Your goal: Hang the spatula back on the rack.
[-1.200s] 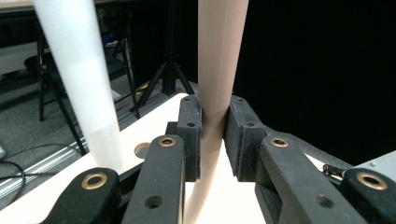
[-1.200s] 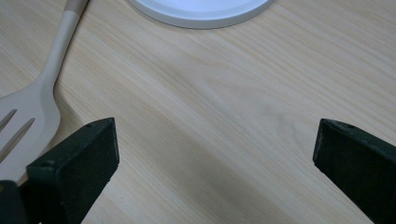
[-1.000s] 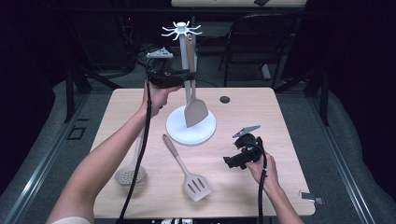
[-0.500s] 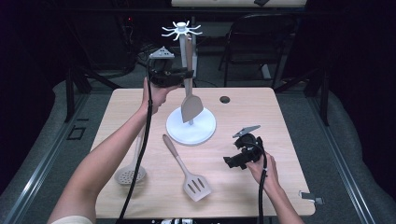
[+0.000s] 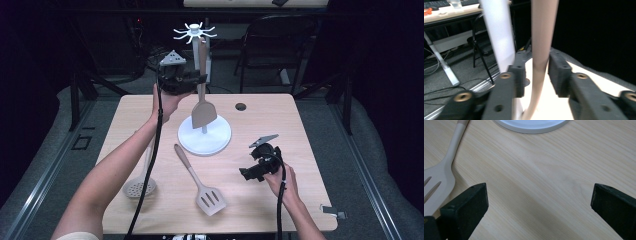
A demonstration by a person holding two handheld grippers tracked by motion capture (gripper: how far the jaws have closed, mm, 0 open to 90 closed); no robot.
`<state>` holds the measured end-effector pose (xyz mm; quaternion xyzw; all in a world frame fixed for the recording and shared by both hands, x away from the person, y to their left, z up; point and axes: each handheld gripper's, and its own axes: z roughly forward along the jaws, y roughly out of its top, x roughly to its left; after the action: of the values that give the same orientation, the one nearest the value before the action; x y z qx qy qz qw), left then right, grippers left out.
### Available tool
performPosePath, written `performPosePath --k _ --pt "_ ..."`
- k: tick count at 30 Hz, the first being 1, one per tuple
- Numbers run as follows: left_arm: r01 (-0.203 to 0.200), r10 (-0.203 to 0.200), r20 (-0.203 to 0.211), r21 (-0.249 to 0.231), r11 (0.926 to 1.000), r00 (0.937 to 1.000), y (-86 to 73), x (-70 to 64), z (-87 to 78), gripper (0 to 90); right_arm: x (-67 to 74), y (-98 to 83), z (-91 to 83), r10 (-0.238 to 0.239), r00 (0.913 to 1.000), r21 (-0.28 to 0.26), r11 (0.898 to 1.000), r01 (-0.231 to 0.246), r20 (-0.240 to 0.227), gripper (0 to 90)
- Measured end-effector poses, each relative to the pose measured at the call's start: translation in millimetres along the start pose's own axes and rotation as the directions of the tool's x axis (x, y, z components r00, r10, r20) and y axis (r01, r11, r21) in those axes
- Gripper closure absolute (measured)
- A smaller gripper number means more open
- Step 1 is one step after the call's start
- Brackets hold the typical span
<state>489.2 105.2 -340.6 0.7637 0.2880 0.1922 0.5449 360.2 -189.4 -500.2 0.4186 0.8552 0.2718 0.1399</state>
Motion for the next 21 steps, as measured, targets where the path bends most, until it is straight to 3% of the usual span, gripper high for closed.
performPosePath --k 5,8,12,17,21 --pt "0.017 -0.017 -0.003 -0.002 0.9999 0.9998 -1.9 1.6 -9.6 55.9 1.2 0.5 -0.3 0.001 1.0 0.002 1.0 -0.001 -0.003 1.0" --pt "0.027 -0.027 -0.013 -0.008 0.9996 0.9996 -4.3 2.3 -17.0 56.8 1.5 0.6 -0.4 -0.004 1.0 0.004 1.0 0.004 0.003 1.1" --pt "0.027 -0.028 -0.029 -0.023 0.9994 0.9992 -4.7 5.0 -27.2 64.8 1.2 0.7 0.1 -0.007 1.0 0.008 1.0 0.007 0.003 1.2" --pt "0.032 -0.035 -0.041 -0.079 0.9964 0.9985 -1.0 9.8 -40.1 79.5 2.2 1.1 0.3 -0.012 0.9999 0.007 1.0 0.012 0.007 1.8" --pt "0.012 -0.017 -0.063 -0.08 0.9967 0.9979 3.7 12.0 -46.7 85.8 2.8 1.0 1.4 -0.006 1.0 0.003 1.0 0.006 0.002 2.0"
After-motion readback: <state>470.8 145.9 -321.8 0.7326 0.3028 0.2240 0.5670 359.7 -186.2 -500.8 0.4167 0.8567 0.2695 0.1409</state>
